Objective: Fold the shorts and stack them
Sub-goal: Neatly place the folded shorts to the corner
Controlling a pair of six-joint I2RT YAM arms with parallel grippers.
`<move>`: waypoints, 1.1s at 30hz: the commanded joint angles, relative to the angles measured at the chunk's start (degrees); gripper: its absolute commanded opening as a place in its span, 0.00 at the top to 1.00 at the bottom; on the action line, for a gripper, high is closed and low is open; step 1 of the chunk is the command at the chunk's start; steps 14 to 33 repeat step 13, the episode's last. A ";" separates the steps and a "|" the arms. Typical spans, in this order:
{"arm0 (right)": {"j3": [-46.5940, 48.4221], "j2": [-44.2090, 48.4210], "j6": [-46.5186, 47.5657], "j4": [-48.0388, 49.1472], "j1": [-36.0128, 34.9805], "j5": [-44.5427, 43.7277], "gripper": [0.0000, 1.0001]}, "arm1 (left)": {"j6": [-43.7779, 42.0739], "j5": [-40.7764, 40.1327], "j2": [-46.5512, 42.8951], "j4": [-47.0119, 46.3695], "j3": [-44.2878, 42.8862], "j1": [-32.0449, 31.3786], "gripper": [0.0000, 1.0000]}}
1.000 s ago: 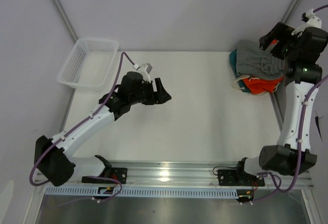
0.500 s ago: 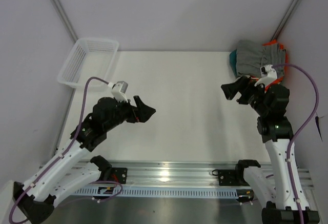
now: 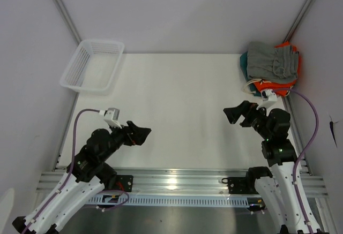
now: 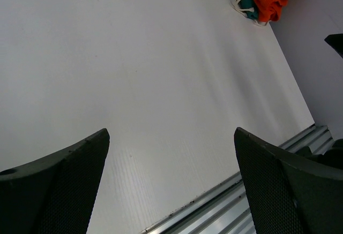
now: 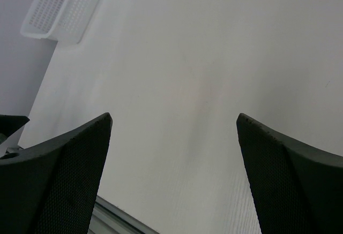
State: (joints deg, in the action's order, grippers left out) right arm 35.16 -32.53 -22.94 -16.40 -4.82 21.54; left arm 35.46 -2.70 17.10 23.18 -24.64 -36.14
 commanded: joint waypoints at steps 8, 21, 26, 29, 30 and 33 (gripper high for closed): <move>-2.20 1.24 -0.18 5.07 -0.45 1.22 0.00 | -1.36 -1.87 -0.15 -1.02 0.21 -0.33 0.01; -1.76 0.90 0.53 4.36 -0.45 1.31 0.01 | -1.80 -1.96 0.91 -1.82 -0.32 -0.33 0.01; -1.76 0.90 0.53 4.36 -0.45 1.31 0.01 | -1.80 -1.96 0.91 -1.82 -0.32 -0.33 0.01; -1.76 0.90 0.53 4.36 -0.45 1.31 0.01 | -1.80 -1.96 0.91 -1.82 -0.32 -0.33 0.01; -1.76 0.90 0.53 4.36 -0.45 1.31 0.01 | -1.80 -1.96 0.91 -1.82 -0.32 -0.33 0.01; -1.76 0.90 0.53 4.36 -0.45 1.31 0.01 | -1.80 -1.96 0.91 -1.82 -0.32 -0.33 0.01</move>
